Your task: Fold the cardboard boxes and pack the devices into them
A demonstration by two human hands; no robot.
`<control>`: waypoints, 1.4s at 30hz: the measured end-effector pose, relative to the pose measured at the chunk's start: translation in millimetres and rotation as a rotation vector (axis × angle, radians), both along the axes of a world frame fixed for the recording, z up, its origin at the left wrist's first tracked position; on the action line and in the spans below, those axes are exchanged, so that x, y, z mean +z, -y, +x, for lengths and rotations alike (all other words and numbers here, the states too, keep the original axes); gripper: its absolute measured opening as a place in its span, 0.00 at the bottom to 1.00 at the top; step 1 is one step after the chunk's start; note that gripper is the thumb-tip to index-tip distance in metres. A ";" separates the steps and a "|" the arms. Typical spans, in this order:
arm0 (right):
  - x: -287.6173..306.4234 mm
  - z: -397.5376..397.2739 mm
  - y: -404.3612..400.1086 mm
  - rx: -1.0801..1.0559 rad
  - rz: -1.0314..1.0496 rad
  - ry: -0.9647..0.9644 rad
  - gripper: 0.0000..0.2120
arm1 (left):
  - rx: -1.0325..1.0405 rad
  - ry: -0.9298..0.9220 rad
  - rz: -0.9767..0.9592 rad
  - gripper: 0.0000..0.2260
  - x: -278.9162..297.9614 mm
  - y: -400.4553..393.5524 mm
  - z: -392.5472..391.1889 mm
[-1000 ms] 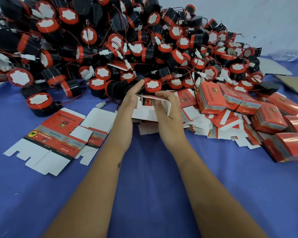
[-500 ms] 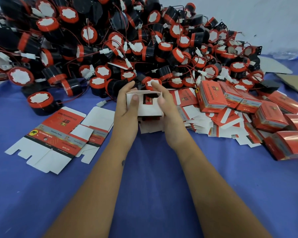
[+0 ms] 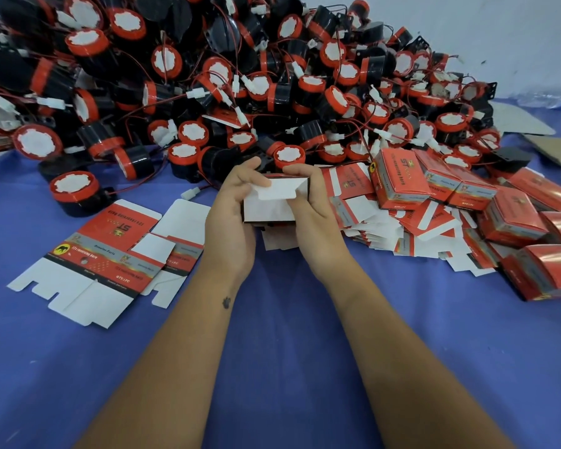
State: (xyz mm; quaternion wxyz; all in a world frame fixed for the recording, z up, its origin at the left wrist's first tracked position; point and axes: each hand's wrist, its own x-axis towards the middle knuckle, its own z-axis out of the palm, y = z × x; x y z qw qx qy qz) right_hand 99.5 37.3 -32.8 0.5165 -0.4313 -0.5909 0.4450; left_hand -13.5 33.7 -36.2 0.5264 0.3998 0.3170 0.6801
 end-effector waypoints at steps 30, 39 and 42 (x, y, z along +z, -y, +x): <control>1.9 4.6 -1.7 -0.131 0.061 -0.143 0.16 | 0.008 -0.427 0.122 0.26 -10.0 0.2 8.2; 23.3 8.4 -16.8 -0.018 0.126 -0.300 0.14 | 0.049 0.008 -0.244 0.18 -7.4 -12.9 0.2; 25.9 12.5 -31.6 -0.178 0.084 -0.211 0.11 | 0.141 0.292 -0.218 0.08 -4.9 -17.8 -10.8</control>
